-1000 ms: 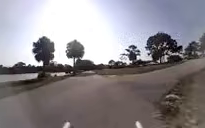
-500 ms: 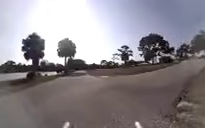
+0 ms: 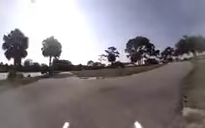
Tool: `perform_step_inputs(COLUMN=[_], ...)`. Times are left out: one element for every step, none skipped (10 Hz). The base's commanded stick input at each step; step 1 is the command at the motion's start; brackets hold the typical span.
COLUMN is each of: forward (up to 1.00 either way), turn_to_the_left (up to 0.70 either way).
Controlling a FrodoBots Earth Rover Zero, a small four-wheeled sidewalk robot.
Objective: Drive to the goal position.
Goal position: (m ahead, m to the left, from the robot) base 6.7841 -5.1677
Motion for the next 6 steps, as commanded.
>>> perform_step_inputs(forward=[1.00,1.00,1.00,1.00,1.00,1.00], turn_to_the_left=[-0.37,-0.38,-0.37,-0.38,-0.37,-0.38])
